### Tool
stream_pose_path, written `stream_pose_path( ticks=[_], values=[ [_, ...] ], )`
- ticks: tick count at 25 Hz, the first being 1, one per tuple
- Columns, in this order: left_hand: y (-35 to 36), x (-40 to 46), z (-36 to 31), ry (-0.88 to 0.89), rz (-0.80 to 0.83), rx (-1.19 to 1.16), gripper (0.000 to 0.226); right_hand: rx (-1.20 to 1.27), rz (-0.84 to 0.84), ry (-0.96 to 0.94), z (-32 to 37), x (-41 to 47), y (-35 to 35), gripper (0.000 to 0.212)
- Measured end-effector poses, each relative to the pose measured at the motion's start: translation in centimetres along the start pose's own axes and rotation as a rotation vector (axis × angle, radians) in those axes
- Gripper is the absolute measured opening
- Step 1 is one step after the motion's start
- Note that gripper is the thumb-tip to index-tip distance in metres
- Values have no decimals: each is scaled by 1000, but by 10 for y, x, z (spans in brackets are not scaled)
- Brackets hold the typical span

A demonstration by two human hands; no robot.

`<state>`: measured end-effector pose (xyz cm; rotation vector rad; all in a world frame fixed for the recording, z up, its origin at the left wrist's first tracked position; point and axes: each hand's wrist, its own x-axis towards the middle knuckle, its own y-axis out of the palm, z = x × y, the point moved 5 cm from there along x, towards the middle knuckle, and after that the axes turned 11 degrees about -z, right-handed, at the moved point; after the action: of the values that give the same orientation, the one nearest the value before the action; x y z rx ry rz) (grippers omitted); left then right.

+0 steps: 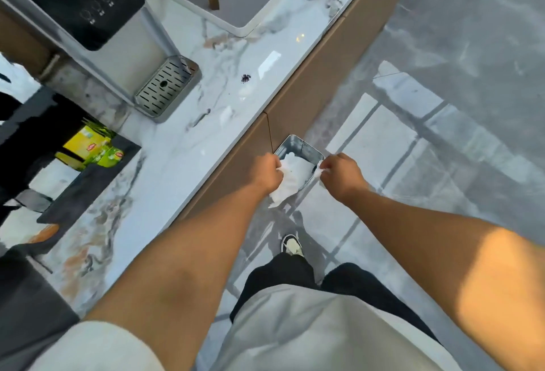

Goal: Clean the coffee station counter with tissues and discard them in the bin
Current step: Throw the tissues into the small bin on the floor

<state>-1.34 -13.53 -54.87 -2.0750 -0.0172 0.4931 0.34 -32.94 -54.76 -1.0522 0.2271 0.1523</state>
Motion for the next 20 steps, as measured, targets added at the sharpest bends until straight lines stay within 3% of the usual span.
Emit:
stream_pose_path(
  ticks=[5,16,20],
  values=[
    [14,35,-4,-94,-17,-55,16,-12,46,-34,-7,57,5,29],
    [63,43,-37,-672,-301,-349,6,-170,405,-339,-30,197,15,24],
    [91,52,-49,-744,-362,-381,5,-192,447,-377,-40,237,24,27]
  ],
)
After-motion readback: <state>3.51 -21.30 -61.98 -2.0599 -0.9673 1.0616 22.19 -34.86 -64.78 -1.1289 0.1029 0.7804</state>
